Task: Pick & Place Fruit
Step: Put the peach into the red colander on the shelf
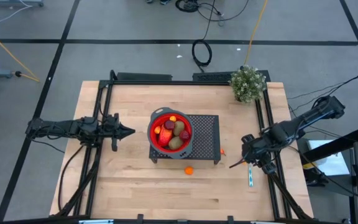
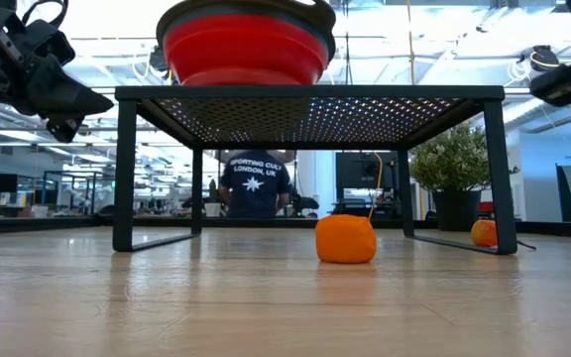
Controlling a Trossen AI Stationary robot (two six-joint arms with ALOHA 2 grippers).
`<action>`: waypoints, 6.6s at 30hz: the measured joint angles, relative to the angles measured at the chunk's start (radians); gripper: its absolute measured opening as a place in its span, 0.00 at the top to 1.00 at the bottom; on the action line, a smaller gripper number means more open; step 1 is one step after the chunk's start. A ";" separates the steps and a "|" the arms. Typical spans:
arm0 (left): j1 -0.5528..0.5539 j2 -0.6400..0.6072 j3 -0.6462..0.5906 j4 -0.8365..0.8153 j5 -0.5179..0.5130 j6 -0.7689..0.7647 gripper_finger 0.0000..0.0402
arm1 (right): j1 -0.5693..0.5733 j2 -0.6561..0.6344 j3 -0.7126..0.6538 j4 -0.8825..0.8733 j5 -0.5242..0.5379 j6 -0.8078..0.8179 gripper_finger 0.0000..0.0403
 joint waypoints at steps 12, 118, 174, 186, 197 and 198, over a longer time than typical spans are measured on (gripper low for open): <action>0.000 0.000 0.000 0.003 -0.001 0.117 0.99 | 0.000 0.020 -0.067 0.053 0.006 -0.061 0.51; 0.000 0.000 0.000 -0.036 0.004 0.208 0.96 | -0.049 0.095 -0.321 0.420 0.110 1.769 0.51; 0.000 0.000 0.000 -0.036 0.045 0.216 0.96 | -0.071 -0.028 -0.321 0.541 0.135 1.696 0.76; 0.000 0.000 0.000 -0.036 0.046 0.214 0.96 | -0.071 -0.215 -0.321 0.812 0.131 1.538 0.76; 0.000 0.000 0.000 -0.036 0.056 0.203 0.96 | -0.070 -0.272 -0.321 1.079 0.138 1.445 0.76; 0.000 0.000 0.000 -0.036 0.056 0.203 0.96 | -0.070 -0.272 -0.321 1.100 0.145 1.436 0.76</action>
